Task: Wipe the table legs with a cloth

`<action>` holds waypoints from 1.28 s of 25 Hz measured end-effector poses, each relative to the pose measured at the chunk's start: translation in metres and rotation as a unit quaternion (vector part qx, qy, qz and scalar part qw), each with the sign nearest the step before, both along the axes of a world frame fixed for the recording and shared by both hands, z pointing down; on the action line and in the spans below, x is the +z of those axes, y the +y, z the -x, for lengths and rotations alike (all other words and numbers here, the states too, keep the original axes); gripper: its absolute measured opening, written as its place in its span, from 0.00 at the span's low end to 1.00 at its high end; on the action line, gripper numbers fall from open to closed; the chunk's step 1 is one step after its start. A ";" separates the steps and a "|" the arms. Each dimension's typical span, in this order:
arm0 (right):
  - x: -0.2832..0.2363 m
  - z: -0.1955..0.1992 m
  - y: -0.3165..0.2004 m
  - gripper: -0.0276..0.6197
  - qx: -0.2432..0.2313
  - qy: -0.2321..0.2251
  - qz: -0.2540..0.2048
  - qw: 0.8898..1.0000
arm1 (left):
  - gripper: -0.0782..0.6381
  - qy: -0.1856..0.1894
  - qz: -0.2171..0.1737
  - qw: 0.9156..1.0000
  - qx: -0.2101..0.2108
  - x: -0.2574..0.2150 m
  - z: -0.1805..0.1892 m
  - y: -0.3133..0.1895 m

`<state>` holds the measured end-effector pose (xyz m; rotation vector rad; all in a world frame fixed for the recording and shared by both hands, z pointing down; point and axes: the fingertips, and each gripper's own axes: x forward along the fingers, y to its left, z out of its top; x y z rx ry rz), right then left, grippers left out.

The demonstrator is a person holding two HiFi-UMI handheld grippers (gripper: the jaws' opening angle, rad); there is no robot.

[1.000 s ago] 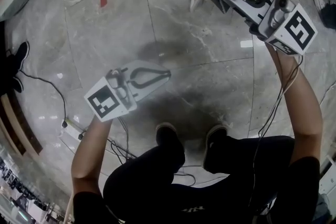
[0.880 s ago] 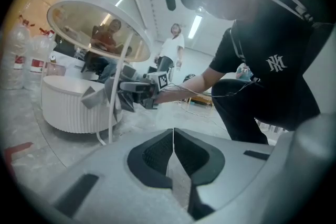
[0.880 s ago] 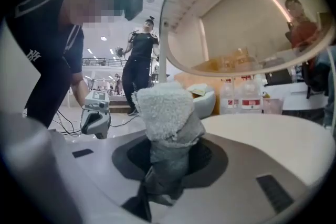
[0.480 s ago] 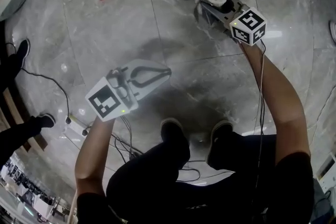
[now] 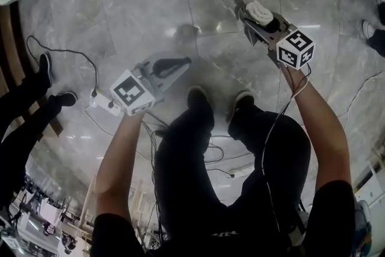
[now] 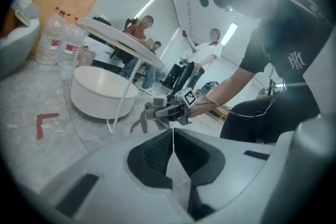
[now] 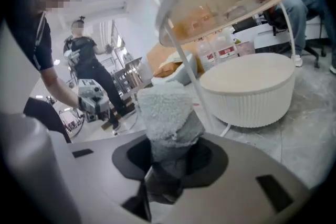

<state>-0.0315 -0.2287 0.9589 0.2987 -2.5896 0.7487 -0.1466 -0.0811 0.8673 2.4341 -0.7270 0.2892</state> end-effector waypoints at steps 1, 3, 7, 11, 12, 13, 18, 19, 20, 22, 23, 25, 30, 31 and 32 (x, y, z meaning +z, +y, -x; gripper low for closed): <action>-0.035 -0.004 0.012 0.21 0.010 -0.016 0.012 1.000 | 0.12 -0.004 0.015 1.000 0.000 -0.019 -0.005 0.009; -0.108 -0.010 0.034 0.21 0.029 -0.047 0.029 0.998 | 0.12 -0.006 0.042 0.999 -0.007 -0.063 -0.012 0.023; -0.259 -0.019 0.074 0.21 0.042 -0.093 0.046 0.994 | 0.12 -0.001 0.065 0.997 -0.029 -0.174 -0.031 0.040; -0.418 -0.036 0.119 0.21 0.014 -0.118 0.037 0.992 | 0.12 -0.002 0.066 0.998 -0.011 -0.306 -0.065 0.061; -0.457 -0.039 0.130 0.21 0.002 -0.123 0.032 0.992 | 0.12 -0.002 0.060 0.998 -0.010 -0.342 -0.073 0.066; -0.495 -0.042 0.139 0.21 -0.010 -0.130 0.025 0.991 | 0.12 -0.001 0.051 0.999 -0.013 -0.378 -0.080 0.070; -0.623 -0.049 0.146 0.21 -0.065 -0.163 0.010 0.984 | 0.12 0.016 -0.019 0.998 -0.051 -0.532 -0.103 0.053; -0.638 -0.053 0.150 0.21 -0.071 -0.159 0.010 0.985 | 0.12 0.024 -0.024 0.998 -0.055 -0.557 -0.112 0.058; -0.653 -0.058 0.154 0.22 -0.071 -0.160 0.011 0.984 | 0.12 0.030 -0.032 0.998 -0.055 -0.581 -0.121 0.068; -0.687 -0.061 0.161 0.21 -0.060 -0.182 0.010 0.981 | 0.12 0.031 -0.057 0.996 -0.056 -0.626 -0.128 0.087; -0.705 -0.060 0.164 0.22 -0.055 -0.196 0.007 0.979 | 0.12 0.029 -0.068 0.995 -0.063 -0.644 -0.126 0.095; -0.735 -0.059 0.174 0.21 -0.053 -0.214 -0.002 0.975 | 0.12 0.028 -0.083 0.993 -0.083 -0.671 -0.119 0.109; -0.791 -0.066 0.207 0.22 -0.049 -0.235 -0.025 0.970 | 0.12 0.018 -0.122 0.990 -0.075 -0.713 -0.114 0.128; -0.801 -0.068 0.213 0.22 -0.049 -0.237 -0.032 0.970 | 0.12 0.020 -0.130 0.989 -0.069 -0.720 -0.113 0.129; -0.809 -0.070 0.220 0.22 -0.049 -0.238 -0.041 0.969 | 0.12 0.026 -0.139 0.988 -0.064 -0.728 -0.113 0.129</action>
